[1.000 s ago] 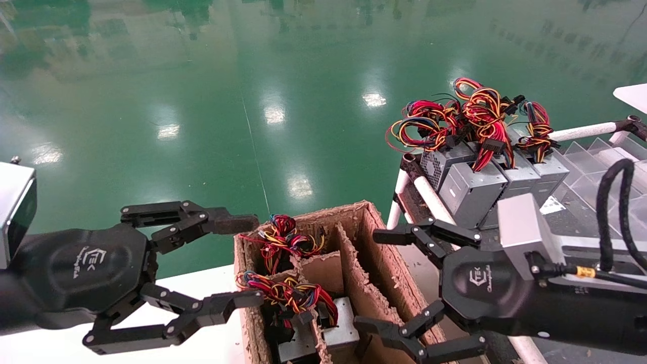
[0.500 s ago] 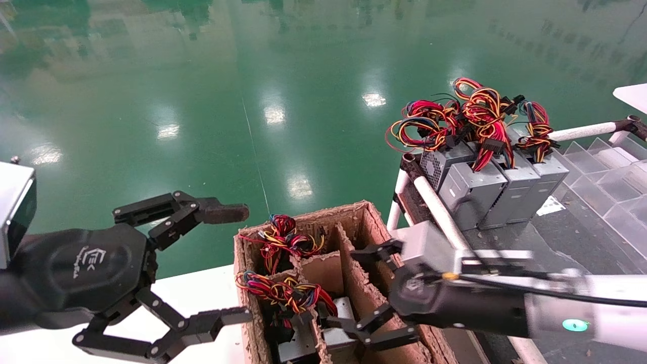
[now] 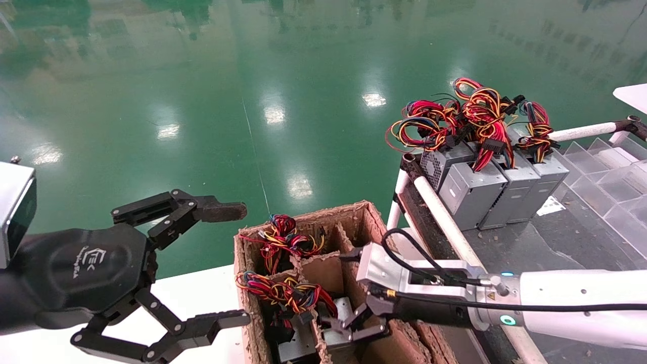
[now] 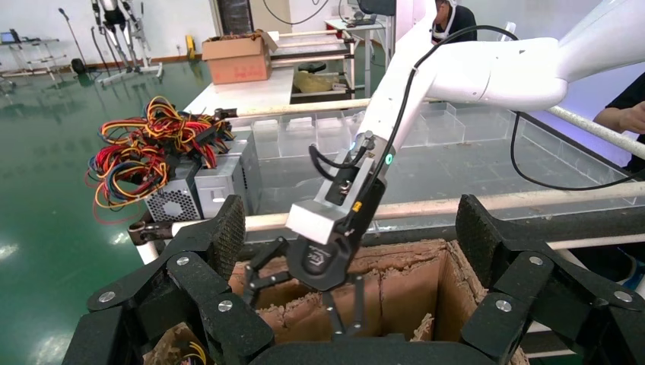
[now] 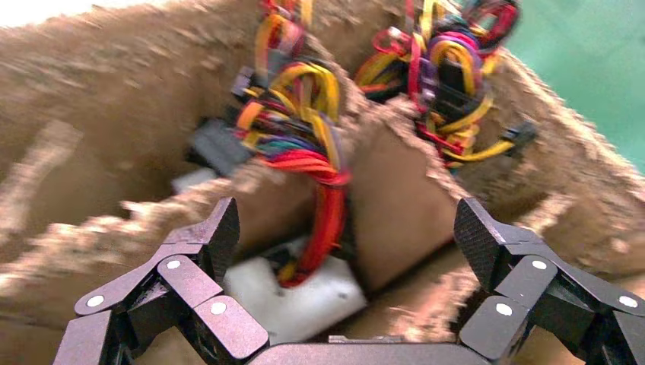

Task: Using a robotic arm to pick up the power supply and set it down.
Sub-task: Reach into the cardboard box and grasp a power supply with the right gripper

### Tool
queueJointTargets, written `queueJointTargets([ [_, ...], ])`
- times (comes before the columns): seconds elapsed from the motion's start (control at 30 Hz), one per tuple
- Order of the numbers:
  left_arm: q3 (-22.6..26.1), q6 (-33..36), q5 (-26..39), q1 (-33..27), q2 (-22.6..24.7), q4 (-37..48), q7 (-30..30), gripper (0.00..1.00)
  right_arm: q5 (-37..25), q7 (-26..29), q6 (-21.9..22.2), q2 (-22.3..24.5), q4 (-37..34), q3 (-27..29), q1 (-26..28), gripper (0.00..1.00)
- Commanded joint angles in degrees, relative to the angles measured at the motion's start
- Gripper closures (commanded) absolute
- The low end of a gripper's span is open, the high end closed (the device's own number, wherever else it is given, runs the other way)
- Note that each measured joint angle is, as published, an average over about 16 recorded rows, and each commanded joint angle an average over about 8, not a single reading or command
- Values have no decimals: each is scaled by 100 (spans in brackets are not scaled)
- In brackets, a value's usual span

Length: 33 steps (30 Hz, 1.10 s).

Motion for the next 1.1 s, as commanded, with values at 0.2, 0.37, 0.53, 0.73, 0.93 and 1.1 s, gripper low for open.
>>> queueJointTargets([
  [0.2, 0, 0, 0, 0, 0, 0, 0, 0, -335, -30, 228, -107, 59, -91, -7, 0],
  [0.37, 1, 0, -1, 0, 0, 0, 0, 0, -452, -98, 283, -205, 42, -151, -6, 32],
  [0.53, 1, 0, -1, 0, 0, 0, 1, 0, -546, -228, 352, -301, 26, -199, -22, 93],
  [0.73, 2, -1, -1, 0, -1, 0, 1, 0, -574, -350, 351, -372, 3, -238, -34, 100],
  [0.93, 2, -1, -1, -1, -1, 0, 1, 0, -568, -366, 315, -433, -104, -261, 5, 100],
  [1.1, 2, -1, -2, -1, -1, 0, 1, 0, -578, -392, 316, -476, -162, -273, 26, 100],
])
